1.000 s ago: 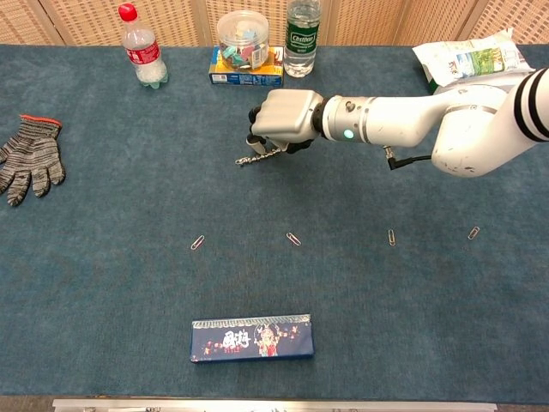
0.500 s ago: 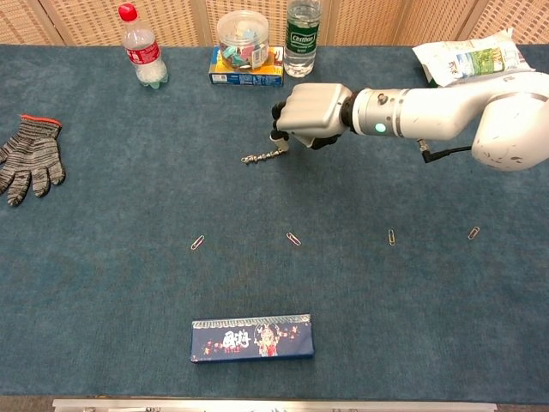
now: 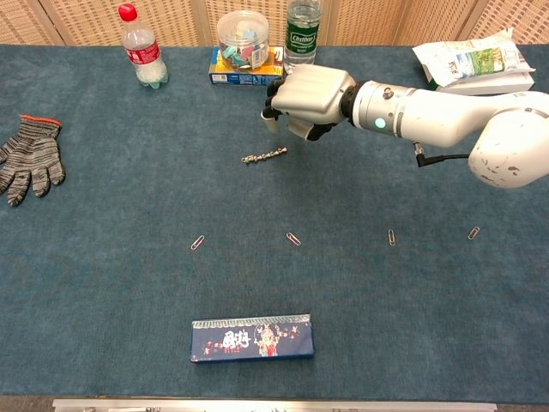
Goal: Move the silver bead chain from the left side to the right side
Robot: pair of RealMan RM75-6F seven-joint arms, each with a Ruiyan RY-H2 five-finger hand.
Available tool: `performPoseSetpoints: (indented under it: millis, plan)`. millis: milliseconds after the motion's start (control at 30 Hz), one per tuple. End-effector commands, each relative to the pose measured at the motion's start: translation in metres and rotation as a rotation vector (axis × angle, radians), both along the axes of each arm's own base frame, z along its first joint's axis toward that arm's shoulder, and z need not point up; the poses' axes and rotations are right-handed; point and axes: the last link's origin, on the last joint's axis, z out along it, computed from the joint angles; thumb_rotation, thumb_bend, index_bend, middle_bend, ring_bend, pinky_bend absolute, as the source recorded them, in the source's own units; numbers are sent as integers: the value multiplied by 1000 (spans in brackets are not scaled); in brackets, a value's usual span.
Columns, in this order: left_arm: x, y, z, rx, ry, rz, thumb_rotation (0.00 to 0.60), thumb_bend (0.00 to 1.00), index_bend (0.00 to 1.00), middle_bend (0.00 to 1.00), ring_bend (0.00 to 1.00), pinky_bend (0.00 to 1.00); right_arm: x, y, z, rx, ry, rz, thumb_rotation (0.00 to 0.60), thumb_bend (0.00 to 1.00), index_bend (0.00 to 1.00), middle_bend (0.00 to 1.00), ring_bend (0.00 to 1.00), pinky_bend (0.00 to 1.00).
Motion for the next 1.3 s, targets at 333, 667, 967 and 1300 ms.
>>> performPoseSetpoints:
  millis: [333,667,967,1300]
  plan:
    - [0,-3,4,10,-10,-1,600,220,450,141,7,0,9,10,-6,-61,-108,-179,600,298,387,189,72,214]
    - [-3,-9,13,46,-29,9,600,220,454,140,8,0,11,8,-23,-89,-145,-281,600,298,408,181,64,177]
    - [-4,-10,17,52,-38,7,600,220,464,140,8,0,9,7,-34,-85,-135,-308,600,298,410,181,64,177]
    - [1,-13,14,33,-28,-14,600,220,465,140,8,0,13,9,-37,-99,-130,-312,600,299,418,181,64,177]
